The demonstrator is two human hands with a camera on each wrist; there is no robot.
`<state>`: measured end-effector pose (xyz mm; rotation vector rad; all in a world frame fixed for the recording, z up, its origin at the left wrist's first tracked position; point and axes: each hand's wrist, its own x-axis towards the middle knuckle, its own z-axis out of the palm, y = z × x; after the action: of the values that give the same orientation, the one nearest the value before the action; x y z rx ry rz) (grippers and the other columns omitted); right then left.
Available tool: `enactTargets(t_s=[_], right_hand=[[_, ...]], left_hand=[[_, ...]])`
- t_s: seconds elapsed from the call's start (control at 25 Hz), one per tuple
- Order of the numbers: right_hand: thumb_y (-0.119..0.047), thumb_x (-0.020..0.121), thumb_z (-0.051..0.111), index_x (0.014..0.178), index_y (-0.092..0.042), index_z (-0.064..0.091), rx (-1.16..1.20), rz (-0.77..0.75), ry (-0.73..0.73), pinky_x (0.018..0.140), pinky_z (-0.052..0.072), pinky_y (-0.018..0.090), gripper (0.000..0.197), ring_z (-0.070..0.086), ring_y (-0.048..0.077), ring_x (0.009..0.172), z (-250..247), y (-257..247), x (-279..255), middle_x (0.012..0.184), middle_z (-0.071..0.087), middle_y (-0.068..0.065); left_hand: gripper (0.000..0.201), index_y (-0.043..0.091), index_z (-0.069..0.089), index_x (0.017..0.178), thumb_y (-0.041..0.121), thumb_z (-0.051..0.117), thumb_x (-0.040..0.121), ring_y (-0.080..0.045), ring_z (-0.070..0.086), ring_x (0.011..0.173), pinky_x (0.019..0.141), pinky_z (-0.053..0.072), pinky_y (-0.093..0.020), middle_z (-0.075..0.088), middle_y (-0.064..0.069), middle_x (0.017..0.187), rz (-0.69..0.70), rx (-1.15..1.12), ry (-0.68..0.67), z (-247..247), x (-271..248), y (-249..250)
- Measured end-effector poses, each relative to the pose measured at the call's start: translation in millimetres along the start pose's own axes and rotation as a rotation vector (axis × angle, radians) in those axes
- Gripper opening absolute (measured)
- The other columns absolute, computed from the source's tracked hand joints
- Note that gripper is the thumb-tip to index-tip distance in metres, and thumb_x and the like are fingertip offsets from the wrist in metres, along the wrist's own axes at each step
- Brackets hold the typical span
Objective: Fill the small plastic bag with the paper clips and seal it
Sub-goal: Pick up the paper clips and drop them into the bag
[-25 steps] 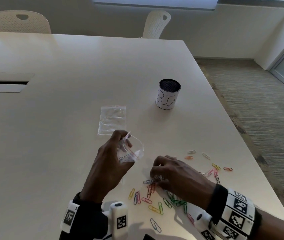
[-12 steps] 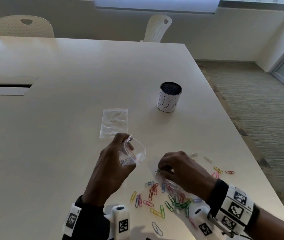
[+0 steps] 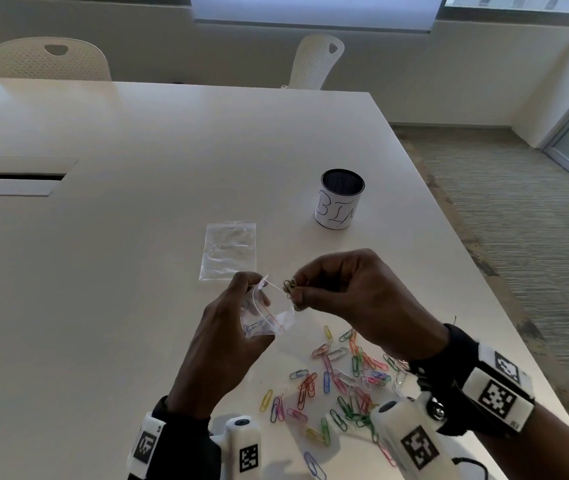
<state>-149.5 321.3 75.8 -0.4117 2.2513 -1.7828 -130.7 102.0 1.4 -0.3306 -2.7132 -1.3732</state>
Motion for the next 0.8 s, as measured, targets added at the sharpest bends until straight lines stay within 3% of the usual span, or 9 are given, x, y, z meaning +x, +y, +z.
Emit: enactTargets(t_s=[0.08,0.16,0.24,0.36,0.48,0.64,0.72,0.8], right_hand=[[-0.008,0.087,0.080,0.098,-0.006,0.081,-0.124,-0.046,0.006,0.084,0.064,0.028,0.011,0.079,0.015,0.084,10,-5,8,0.088,0.082,0.003],[-0.011,0.086,0.083,0.098,-0.011,0.083,-0.268,-0.087,0.005,0.079,0.062,0.018,0.012,0.078,0.004,0.080,20,-4,15,0.087,0.081,-0.006],[-0.013,0.087,0.082,0.102,-0.014,0.083,-0.369,-0.118,-0.014,0.080,0.062,0.016,0.015,0.077,-0.001,0.083,25,-4,18,0.094,0.082,-0.007],[-0.011,0.090,0.079,0.107,-0.016,0.083,-0.421,-0.141,-0.028,0.083,0.060,0.013,0.018,0.076,-0.003,0.090,27,-6,18,0.103,0.083,-0.004],[-0.007,0.089,0.079,0.104,-0.017,0.083,-0.416,-0.173,0.008,0.080,0.061,0.014,0.018,0.076,-0.004,0.086,23,-8,17,0.095,0.081,-0.010],[-0.010,0.091,0.078,0.095,-0.018,0.080,-0.452,-0.221,0.111,0.075,0.062,0.023,0.009,0.074,0.007,0.080,14,-3,6,0.086,0.077,-0.010],[-0.013,0.093,0.074,0.097,-0.017,0.075,-0.497,-0.205,-0.024,0.074,0.062,0.028,0.006,0.072,0.010,0.079,8,4,-6,0.087,0.075,-0.007],[-0.017,0.095,0.072,0.105,-0.016,0.074,-0.530,-0.164,-0.286,0.079,0.062,0.029,0.011,0.072,0.009,0.085,10,13,-18,0.098,0.074,-0.006]], left_hand=[[0.059,0.034,0.051,0.119,0.017,0.088,0.077,-0.003,0.067,0.090,0.068,0.052,-0.011,0.069,0.016,0.102,-0.001,0.004,0.004,0,0,0],[0.058,0.035,0.050,0.117,0.014,0.087,0.077,0.000,0.064,0.095,0.069,0.051,-0.008,0.067,0.019,0.098,-0.011,-0.007,0.002,1,0,0],[0.062,0.039,0.047,0.117,0.011,0.086,0.079,0.005,0.064,0.096,0.069,0.051,-0.007,0.064,0.025,0.098,-0.021,-0.009,-0.001,1,0,-1],[0.063,0.040,0.046,0.119,0.013,0.087,0.080,0.006,0.066,0.089,0.068,0.052,-0.007,0.062,0.026,0.098,-0.022,0.009,0.003,1,0,-3],[0.059,0.036,0.049,0.117,0.012,0.086,0.078,0.001,0.066,0.092,0.069,0.052,-0.010,0.066,0.021,0.099,-0.013,-0.007,0.012,0,0,-4],[0.059,0.035,0.050,0.118,0.020,0.090,0.078,0.000,0.067,0.093,0.071,0.052,-0.010,0.067,0.019,0.104,-0.002,-0.017,0.017,-2,-1,-3],[0.059,0.033,0.052,0.120,0.020,0.091,0.078,-0.004,0.068,0.092,0.074,0.057,-0.019,0.068,0.016,0.105,-0.007,-0.012,0.020,-3,-2,-5],[0.060,0.031,0.052,0.121,0.016,0.091,0.077,-0.004,0.068,0.093,0.077,0.059,-0.027,0.068,0.017,0.104,-0.014,-0.006,0.021,-5,-2,-6]])
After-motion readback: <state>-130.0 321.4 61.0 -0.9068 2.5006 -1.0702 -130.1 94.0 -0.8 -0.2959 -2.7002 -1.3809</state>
